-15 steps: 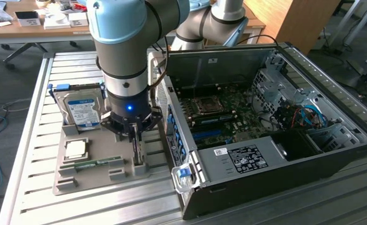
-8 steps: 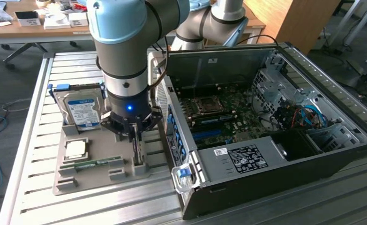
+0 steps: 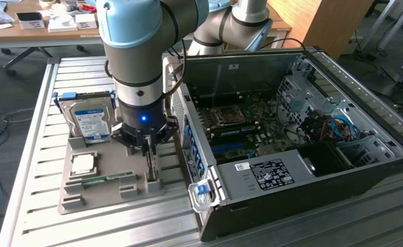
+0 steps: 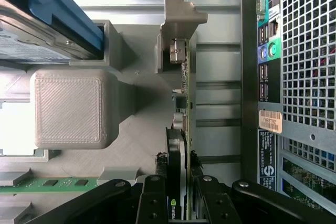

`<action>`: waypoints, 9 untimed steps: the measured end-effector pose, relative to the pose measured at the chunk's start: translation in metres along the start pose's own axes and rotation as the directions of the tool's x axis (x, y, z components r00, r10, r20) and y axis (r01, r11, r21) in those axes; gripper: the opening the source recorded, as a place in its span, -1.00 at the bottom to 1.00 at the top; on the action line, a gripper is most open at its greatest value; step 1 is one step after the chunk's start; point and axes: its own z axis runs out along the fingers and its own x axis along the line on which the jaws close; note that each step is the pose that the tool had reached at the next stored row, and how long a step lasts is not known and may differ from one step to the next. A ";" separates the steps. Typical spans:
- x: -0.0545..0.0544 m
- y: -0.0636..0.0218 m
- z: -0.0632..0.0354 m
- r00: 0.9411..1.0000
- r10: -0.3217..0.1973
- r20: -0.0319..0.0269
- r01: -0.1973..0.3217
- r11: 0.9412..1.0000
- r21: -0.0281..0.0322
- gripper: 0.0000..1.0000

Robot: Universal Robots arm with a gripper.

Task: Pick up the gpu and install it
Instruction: 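Pick up the gpu and move the gpu toward the slot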

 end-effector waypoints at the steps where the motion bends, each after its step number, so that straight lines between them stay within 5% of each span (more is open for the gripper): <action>1: 0.000 0.0000 0.0000 1.000 0.000 0.000 0.000 1.000 0.000 -0.47; 9: 0.000 0.0002 -0.0031 1.000 0.000 0.000 0.000 1.000 0.000 -0.47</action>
